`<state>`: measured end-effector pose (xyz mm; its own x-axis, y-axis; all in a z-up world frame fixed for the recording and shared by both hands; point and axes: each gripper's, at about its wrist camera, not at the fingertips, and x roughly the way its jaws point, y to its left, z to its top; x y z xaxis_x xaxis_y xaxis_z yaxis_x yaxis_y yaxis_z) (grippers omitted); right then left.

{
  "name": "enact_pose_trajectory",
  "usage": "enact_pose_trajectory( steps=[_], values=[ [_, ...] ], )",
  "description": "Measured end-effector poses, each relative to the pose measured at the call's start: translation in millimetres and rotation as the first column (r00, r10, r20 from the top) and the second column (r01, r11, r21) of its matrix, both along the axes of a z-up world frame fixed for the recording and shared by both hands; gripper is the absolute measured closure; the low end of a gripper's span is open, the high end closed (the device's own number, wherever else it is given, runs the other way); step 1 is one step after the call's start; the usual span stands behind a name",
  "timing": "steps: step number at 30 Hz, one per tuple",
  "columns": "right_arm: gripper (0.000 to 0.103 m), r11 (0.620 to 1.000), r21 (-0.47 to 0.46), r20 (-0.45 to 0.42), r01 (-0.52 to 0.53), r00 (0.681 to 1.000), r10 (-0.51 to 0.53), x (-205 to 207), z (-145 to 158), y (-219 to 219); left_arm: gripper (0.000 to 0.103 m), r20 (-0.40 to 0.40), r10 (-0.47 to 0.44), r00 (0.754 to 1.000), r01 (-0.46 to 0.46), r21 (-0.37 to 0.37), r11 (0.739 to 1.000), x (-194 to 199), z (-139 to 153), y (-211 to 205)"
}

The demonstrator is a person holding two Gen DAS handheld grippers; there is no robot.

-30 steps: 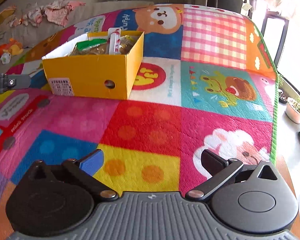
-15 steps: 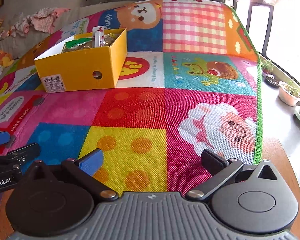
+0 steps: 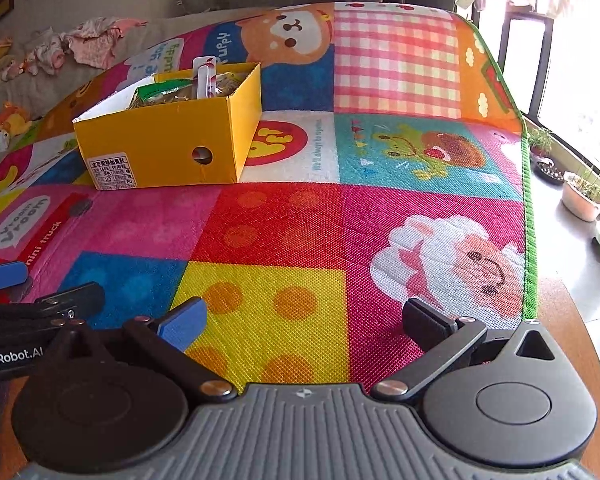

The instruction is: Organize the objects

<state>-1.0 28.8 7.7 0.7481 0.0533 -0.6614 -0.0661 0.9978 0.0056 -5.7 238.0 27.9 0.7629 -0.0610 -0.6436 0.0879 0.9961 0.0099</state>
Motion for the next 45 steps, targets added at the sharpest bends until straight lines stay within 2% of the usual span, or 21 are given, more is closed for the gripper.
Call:
enact_pose_trajectory(
  steps=[24, 28, 45],
  values=[
    [0.000, 1.000, -0.018, 0.029, -0.014, 0.999, 0.015, -5.6, -0.7, 1.2, 0.008, 0.000, 0.000, 1.000, 0.000, 0.000, 1.000, -1.0, 0.1, 0.0],
    [0.000, 0.999, -0.006, 0.027, -0.041, 0.999, 0.041, -3.9, -0.8, -2.3, 0.008, 0.000, 0.000, 1.000, 0.000, 0.001, 1.000, -1.0, 0.0, -0.1],
    [0.000, 1.000, 0.011, 0.034, -0.026, 0.999, 0.025, -5.6, -0.8, -3.2, 0.008, -0.001, 0.002, 1.000, -0.002, 0.000, 1.000, -1.2, 0.2, -0.6]
  ],
)
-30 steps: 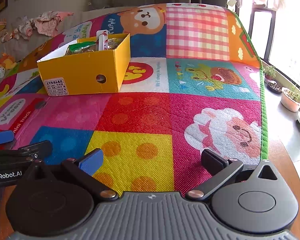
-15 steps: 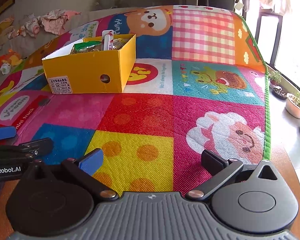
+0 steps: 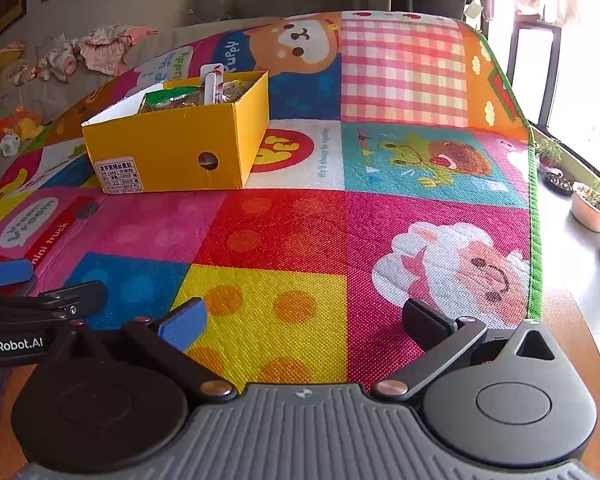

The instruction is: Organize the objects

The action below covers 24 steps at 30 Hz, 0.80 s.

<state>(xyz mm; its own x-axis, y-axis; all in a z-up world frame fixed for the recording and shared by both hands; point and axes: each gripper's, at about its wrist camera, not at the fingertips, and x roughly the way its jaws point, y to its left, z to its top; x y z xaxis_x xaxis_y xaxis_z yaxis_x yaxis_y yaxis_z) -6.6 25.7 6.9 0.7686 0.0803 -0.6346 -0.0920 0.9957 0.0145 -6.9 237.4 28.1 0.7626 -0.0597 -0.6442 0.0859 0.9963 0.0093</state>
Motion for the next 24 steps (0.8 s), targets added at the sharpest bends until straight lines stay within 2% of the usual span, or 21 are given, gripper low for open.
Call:
enact_pose_trajectory(
  steps=[24],
  values=[
    [0.000, 1.000, -0.010, -0.002, 0.003, 1.000, -0.003, 0.0, 0.4, 2.5, 0.008, 0.000, 0.000, 1.000, 0.000, 0.002, 1.000, -0.1, 0.0, -0.4]
  ],
)
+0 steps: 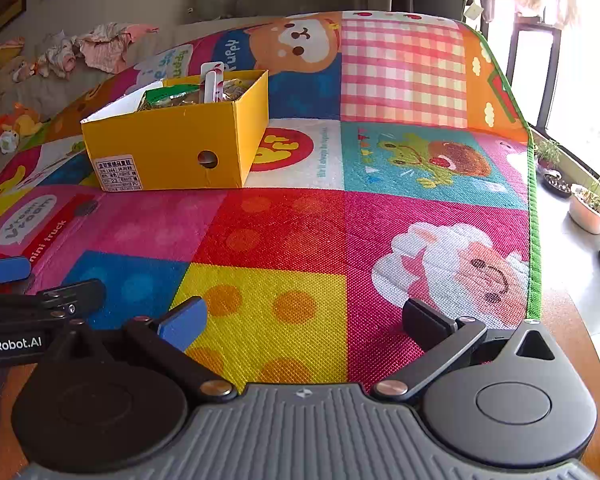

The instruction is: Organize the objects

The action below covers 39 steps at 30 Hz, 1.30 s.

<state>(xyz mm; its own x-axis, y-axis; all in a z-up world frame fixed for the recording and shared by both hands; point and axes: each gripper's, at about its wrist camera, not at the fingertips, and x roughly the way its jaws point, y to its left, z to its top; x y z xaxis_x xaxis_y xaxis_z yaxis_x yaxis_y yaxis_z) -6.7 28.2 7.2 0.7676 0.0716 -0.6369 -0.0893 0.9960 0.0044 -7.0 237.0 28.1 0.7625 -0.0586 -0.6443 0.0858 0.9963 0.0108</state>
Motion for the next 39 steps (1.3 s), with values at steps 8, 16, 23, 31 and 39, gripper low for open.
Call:
enact_pose_trajectory(
  steps=[8, 16, 23, 31, 39],
  values=[
    [0.000, 1.000, 0.000, 0.000, 0.000, 1.000, 0.000, -0.2, 0.0, 0.2, 0.007, 0.000, 0.000, 1.000, 0.000, 0.000, 1.000, -0.1, 0.0, -0.2],
    [0.000, 1.000, 0.000, 0.000, 0.000, 1.000, 0.000, -0.1, 0.1, 0.3, 0.007, -0.001, 0.007, 1.000, -0.007, 0.001, 1.000, 1.1, 0.1, -0.4],
    [0.000, 1.000, 0.000, 0.000, 0.000, 1.000, 0.000, -0.2, 0.2, 0.3, 0.007, -0.001, 0.007, 1.000, -0.007, 0.000, 1.000, 1.3, 0.1, -0.5],
    [0.000, 1.000, 0.000, 0.000, 0.001, 1.000, -0.001, 0.1, 0.2, 0.8, 0.007, -0.001, 0.007, 1.000, -0.007, 0.001, 1.000, 1.3, 0.0, -0.4],
    [0.000, 1.000, 0.000, 0.000, 0.001, 1.000, -0.001, -0.1, 0.1, 0.4, 0.007, -0.001, 0.007, 1.000, -0.007, 0.000, 1.000, 1.5, -0.1, -0.4]
  ],
)
